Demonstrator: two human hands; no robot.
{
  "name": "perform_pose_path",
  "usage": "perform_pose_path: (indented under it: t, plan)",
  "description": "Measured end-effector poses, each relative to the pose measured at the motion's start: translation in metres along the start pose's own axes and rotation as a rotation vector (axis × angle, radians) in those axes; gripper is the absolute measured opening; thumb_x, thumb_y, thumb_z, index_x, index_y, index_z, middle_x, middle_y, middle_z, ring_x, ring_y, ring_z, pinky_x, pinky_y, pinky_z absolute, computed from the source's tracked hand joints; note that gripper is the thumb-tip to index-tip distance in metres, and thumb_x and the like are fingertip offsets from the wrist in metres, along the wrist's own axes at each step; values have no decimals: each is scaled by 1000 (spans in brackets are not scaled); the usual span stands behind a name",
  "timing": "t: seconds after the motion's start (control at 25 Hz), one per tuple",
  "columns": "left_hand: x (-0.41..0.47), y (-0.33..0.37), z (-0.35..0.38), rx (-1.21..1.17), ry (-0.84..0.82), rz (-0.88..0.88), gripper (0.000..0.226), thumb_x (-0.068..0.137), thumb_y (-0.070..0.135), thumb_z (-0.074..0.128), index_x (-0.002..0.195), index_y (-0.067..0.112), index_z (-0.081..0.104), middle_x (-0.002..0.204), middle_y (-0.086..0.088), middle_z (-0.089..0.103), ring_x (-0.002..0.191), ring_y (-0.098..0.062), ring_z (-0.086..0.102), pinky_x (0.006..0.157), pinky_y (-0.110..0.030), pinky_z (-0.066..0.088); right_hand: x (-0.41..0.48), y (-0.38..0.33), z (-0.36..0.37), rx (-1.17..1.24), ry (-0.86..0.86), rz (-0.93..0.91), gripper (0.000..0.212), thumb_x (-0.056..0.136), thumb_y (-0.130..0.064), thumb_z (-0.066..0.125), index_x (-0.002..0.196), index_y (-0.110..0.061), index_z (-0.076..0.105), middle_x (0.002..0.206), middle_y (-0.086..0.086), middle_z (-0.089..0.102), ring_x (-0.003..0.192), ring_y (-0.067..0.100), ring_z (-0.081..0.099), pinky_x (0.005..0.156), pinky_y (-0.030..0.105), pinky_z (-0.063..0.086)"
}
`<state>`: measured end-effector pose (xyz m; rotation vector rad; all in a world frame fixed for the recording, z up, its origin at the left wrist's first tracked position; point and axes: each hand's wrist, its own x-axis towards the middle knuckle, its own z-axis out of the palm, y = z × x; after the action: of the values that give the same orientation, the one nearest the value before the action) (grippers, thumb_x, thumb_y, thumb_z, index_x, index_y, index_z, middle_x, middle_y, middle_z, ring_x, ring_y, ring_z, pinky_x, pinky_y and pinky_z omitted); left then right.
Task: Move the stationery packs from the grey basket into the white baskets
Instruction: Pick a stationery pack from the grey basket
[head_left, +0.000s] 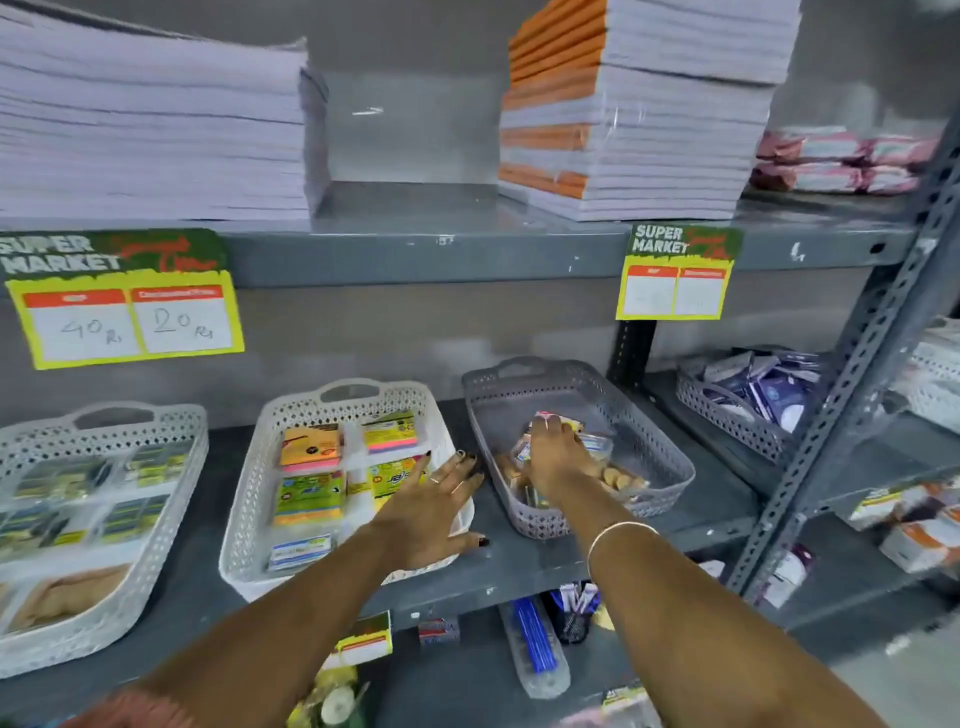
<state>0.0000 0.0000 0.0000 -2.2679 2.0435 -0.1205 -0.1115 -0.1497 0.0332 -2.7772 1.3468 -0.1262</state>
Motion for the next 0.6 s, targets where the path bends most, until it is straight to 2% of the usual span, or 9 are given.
perform_pose_path:
  t: [0.2,0.4,0.6]
  plan:
    - [10,2,13,-25,-26,16,81,87,65,30,148,16,10,160,-5,8,147,-15,-1,115,-43,-11,32,7,22,-3,-195,1,53,95,-15,53,142,-1,34,146,17,41,136,31,42,108,40,40]
    - [12,2,14,-36,-41,-1,78,88,64,32,147,16,15,159,-6,10,147,-15,-2,116,-45,-8,46,7,23,-4,-197,14,48,92,-11,55,139,-7,44,141,14,48,131,30,49,105,38,46]
    - [11,2,18,-47,0,3,76,88,62,35,145,15,20,158,-7,16,147,-17,3,117,-46,-5,49,-3,13,-10,-170,61,54,89,-17,63,137,-5,43,141,13,49,131,31,49,104,39,44]
